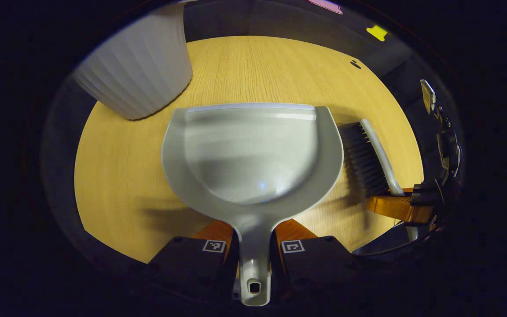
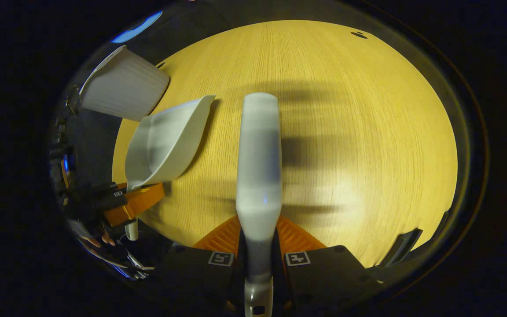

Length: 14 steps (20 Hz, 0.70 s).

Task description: Pick up the small broom and dustpan from the desktop, sweep the trash into the dustpan with the broom, and then empty the trash into the garbage bin.

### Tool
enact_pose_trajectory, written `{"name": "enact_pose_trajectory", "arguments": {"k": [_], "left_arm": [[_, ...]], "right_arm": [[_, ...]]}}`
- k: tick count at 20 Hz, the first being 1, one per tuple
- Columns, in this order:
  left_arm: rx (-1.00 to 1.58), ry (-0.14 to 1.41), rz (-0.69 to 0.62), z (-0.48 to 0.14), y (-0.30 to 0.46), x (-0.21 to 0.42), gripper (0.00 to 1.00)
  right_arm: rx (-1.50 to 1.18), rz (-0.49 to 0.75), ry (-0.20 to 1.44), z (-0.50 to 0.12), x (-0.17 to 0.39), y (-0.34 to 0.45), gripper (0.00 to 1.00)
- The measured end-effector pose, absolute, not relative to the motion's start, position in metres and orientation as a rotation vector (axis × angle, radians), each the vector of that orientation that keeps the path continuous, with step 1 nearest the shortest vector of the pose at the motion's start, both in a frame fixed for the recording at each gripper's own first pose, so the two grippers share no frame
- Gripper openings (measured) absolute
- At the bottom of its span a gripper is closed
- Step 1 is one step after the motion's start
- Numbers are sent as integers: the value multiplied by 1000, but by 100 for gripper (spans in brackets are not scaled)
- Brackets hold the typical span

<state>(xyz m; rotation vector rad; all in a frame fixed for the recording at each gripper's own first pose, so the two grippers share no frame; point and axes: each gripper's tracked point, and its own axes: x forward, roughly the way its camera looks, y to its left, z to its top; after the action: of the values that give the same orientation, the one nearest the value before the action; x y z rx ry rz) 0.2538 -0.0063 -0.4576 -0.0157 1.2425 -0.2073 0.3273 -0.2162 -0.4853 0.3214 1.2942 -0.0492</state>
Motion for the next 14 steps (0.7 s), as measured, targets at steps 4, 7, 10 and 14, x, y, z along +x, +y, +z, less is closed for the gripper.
{"name": "enact_pose_trajectory", "arguments": {"k": [4, 7, 10, 14], "left_arm": [[6, 1259, -172, -457, -5, 261, 30], [-16, 1262, -163, -465, -17, 263, 31], [-22, 1278, -180, -465, -19, 259, 31], [-47, 1266, -196, -459, -24, 258, 76]], "right_arm": [[366, -70, 1313, -479, 341, -217, 29], [375, -77, 1344, -484, 340, -212, 30], [370, -102, 1321, -482, 345, -210, 21], [369, -110, 1261, -474, 350, -207, 62]]}}
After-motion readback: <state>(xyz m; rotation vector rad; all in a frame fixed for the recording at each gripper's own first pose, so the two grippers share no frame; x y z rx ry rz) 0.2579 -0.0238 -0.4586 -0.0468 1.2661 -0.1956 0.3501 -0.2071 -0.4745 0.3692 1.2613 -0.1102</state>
